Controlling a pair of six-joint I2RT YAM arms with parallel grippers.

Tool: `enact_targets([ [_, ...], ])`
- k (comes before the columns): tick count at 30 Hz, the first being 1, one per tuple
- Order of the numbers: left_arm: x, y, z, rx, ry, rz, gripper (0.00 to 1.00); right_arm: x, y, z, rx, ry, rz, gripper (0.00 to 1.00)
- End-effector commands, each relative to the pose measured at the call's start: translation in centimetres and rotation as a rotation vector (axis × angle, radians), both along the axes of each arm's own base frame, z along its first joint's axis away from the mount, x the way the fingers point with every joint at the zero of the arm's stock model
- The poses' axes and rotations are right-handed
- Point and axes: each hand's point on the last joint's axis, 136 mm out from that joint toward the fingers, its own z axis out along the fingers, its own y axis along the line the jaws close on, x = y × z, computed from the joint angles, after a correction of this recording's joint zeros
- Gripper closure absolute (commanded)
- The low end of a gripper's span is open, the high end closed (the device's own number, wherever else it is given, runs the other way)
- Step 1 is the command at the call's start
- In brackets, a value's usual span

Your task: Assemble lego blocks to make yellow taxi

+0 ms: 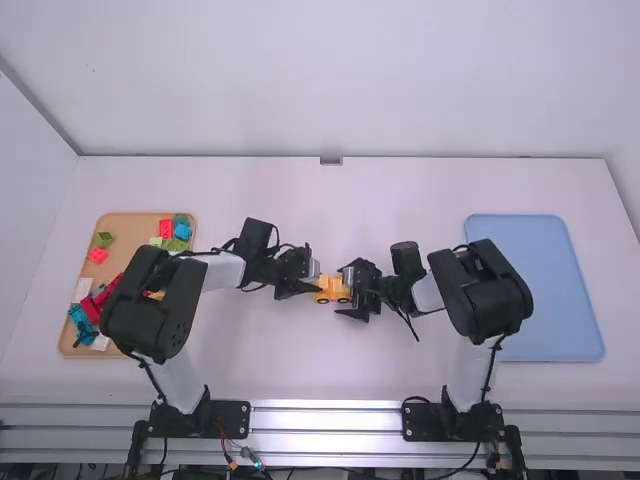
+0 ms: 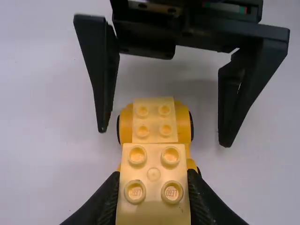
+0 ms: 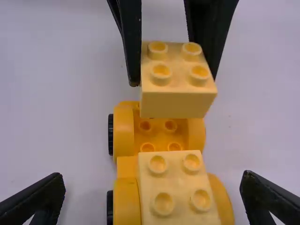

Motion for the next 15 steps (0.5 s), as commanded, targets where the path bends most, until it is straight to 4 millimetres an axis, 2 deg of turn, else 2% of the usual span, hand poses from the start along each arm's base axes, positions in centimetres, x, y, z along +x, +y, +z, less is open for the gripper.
enact_targets([
  [1, -0.9, 0.0, -0.7, -0.007, 0.046, 0.001, 0.89, 0.8, 0.6, 0.6, 0.05, 0.015, 0.037, 0.02],
  [4, -1.0, 0.1, -0.9, -0.008, 0.044, 0.003, 0.89, 0.9, 0.9, 0.5, 0.054, 0.024, 0.067, 0.0],
  [9, -1.4, 0.0, -1.2, -0.016, 0.023, 0.0, 0.89, 0.2, 1.0, -0.1, 0.041, 0.013, 0.118, 0.12],
  [15, -0.7, -0.2, -0.9, -0.046, 0.031, 0.053, 0.89, 0.1, 0.8, -0.4, 0.032, 0.016, 0.115, 0.16],
])
